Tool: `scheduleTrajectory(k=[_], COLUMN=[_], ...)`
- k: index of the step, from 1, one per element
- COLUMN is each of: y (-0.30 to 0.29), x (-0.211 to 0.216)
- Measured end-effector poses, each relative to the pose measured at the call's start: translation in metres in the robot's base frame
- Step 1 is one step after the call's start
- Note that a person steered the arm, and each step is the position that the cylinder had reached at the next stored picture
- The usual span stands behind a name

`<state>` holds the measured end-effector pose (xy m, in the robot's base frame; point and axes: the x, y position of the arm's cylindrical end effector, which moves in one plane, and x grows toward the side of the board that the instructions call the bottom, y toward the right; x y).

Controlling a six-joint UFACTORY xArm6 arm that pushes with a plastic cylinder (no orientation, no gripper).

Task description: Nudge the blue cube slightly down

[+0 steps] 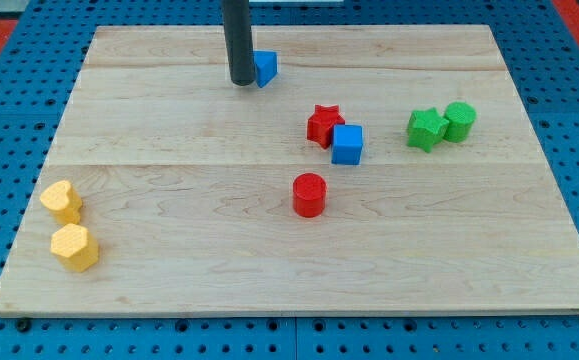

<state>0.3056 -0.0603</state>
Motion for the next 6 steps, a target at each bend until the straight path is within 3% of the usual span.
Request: scheduleTrajectory(k=[1, 2, 3, 4, 5, 6], y=[0.024, 0.027, 0.115, 0.159, 0.149, 0.179], x=[0.009, -0.024, 0.005, 0.038, 0.088, 0.126])
